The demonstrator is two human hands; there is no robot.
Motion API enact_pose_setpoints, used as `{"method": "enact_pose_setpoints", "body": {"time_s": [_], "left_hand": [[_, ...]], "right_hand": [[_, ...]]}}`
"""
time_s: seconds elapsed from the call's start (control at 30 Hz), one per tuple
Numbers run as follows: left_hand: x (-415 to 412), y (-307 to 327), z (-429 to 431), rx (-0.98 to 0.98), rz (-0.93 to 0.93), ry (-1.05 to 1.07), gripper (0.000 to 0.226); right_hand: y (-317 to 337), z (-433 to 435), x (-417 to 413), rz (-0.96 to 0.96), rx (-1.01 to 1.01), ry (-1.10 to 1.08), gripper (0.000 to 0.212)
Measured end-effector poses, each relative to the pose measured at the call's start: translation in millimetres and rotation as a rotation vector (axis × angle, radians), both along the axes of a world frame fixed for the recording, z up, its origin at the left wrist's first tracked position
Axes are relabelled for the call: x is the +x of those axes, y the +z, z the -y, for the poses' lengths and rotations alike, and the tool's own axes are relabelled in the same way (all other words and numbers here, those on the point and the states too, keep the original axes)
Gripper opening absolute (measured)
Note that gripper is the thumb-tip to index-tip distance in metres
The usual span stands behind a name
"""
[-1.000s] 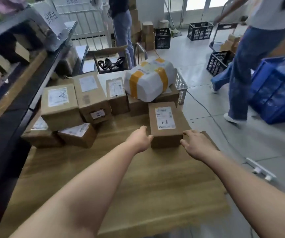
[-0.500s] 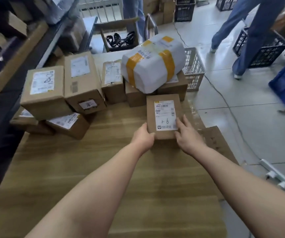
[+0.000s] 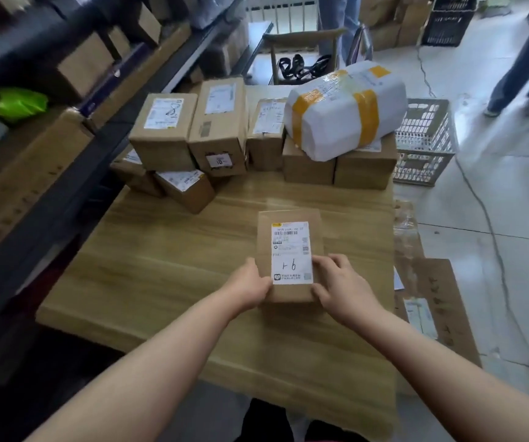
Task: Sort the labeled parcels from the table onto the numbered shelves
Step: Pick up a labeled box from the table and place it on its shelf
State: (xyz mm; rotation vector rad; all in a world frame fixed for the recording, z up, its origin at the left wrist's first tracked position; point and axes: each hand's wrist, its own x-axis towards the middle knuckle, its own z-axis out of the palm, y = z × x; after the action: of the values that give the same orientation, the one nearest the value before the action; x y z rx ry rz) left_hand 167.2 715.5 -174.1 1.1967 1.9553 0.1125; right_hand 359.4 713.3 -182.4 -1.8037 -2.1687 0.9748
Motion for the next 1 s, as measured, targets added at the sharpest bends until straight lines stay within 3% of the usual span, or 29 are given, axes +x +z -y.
{"method": "enact_pose_setpoints", "body": {"time_s": [0.1,0.17,0.3,0.53,0.7,1.0], "left_hand": [[10.4,-2.7,6.0,0.066,0.031,0.075,0.069],[16.8,-3.5,11.6,0.088,0.042,0.096,0.074],[17.2,-5.5,13.9,0.107,0.045,0.100,0.076],[11.3,-10.4,8.4,0.110,0.238,0.232,0.084],[17.8,-8.9,14.5,0.127,0.208,0.235,0.076],[-3.8,-16.6,117.2,0.138,0.180,0.367,0.078]], "right_hand": [[-4.5,-9.3,-8.9,-0.047,-0.043,-0.006,0.058],[-8.3,-10.3,-12.1,-0.079,-0.076,-0.005,0.056],[-14.1,-8.9,-10.2,-0.133,-0.068,-0.010,0.056],[-23.6,-9.9,-10.2,-0.220,-0.077,-0.063,0.067],[-24.7,-13.1,-6.3,-0.261,-0.110,-0.075,0.071],[-20.5,49.1,-33.9,-0.215,-0.146,0.153,0.072]]}}
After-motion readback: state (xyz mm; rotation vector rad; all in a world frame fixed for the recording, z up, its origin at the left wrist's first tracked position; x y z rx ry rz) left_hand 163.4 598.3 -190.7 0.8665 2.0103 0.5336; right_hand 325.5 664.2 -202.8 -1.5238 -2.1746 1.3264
